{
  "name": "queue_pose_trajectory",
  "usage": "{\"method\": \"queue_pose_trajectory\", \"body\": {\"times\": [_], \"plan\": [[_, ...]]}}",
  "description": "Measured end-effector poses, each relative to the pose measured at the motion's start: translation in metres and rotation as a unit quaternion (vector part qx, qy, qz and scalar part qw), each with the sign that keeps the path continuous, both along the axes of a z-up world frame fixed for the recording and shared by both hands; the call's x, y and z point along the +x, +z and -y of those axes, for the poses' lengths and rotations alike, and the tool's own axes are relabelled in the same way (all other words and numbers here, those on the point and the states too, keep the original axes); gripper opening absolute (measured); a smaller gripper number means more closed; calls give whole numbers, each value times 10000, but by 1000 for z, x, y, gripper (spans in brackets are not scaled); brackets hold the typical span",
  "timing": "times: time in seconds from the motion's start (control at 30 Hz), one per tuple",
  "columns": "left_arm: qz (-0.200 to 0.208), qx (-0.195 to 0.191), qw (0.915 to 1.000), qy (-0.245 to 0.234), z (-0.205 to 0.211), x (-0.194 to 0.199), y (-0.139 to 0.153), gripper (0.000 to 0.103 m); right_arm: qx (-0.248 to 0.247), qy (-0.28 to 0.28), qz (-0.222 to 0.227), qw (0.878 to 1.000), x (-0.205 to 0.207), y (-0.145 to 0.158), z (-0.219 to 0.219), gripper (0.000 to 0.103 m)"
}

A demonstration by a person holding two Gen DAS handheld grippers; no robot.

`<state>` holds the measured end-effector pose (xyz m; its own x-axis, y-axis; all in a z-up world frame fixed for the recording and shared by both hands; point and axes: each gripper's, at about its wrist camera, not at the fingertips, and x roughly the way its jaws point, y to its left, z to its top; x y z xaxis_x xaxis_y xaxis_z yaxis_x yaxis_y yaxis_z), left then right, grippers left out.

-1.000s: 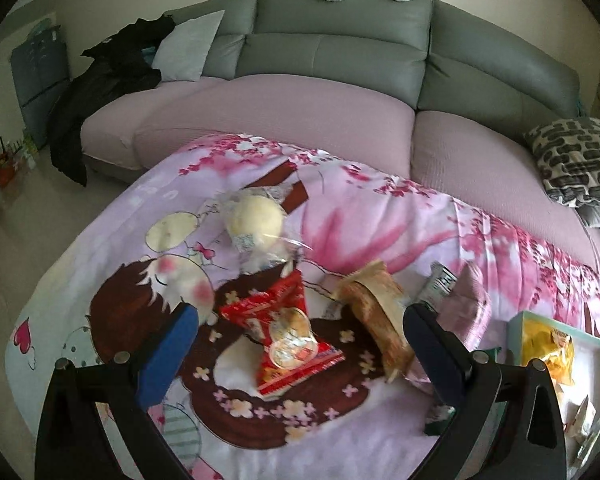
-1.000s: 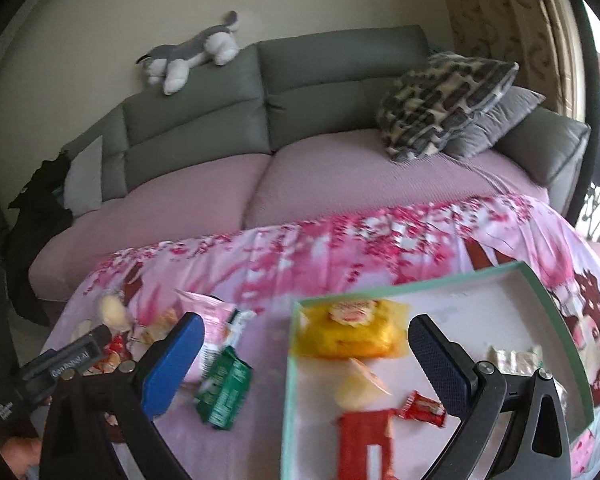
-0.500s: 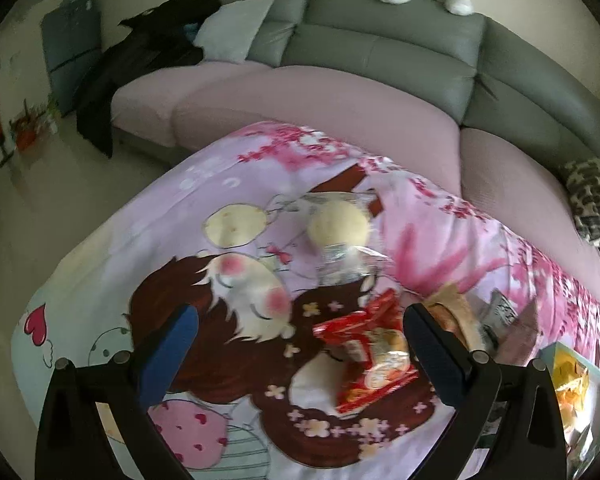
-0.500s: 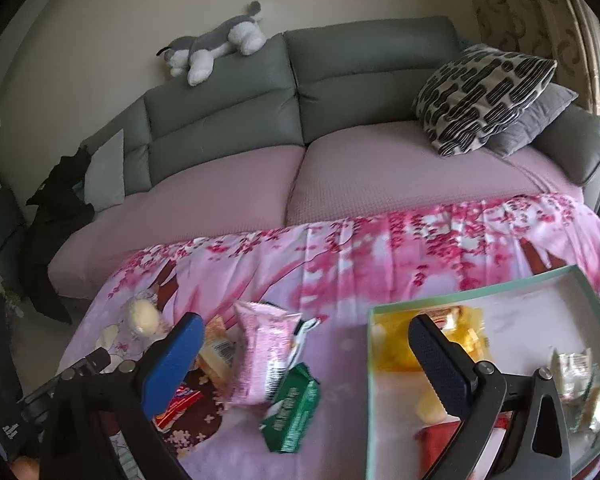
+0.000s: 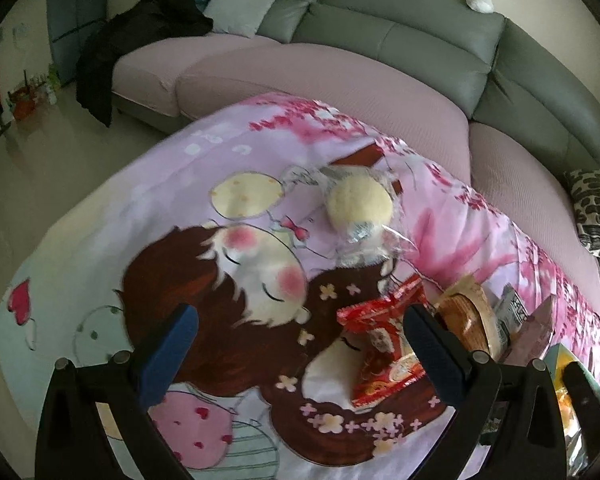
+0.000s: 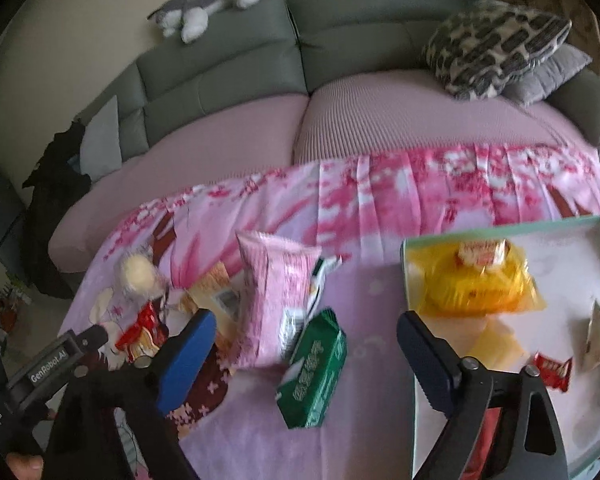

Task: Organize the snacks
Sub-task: 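Move the left tool to the red cracker bag while the right tool approaches the green biscuit pack, then close the left tool on the red cracker bag while the right tool grasps the green biscuit pack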

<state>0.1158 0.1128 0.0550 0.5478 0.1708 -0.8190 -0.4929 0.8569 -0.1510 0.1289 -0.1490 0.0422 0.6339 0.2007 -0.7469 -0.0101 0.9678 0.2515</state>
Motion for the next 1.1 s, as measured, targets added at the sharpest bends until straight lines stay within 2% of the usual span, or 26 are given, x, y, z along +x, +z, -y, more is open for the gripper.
{"method": "queue_pose_trajectory", "body": {"times": [0.17,0.23,0.37,0.47,0.6,0.73,0.83,0.9,1.1], "plan": [[112,-266,9993,-232,13,6,-8,102,9,60,-142,9999,-1,-9,-3,68],[159,-417,9986,-274,16,9,-10,102,-17,73,-217,9997,-1,-13,-4,58],[114,-642,9971,-391,25,16,-19,102,-35,89,-406,9991,0,-23,-3,53],[22,-587,9970,-496,33,21,-23,102,-50,70,-523,9986,1,-29,1,48],[-124,-357,9974,-621,45,28,-30,102,-5,114,-533,9985,1,-32,2,47],[-251,-316,9973,-610,49,31,-36,101,15,186,-539,9984,0,-31,2,39],[-273,-286,9974,-598,50,32,-37,87,-79,177,-510,9985,-2,-28,2,39],[-324,-303,9971,-612,51,33,-38,74,-49,165,-533,9984,-2,-27,5,38],[-281,-470,9960,-706,54,34,-39,56,-25,166,-581,9982,-2,-28,8,38]]}}
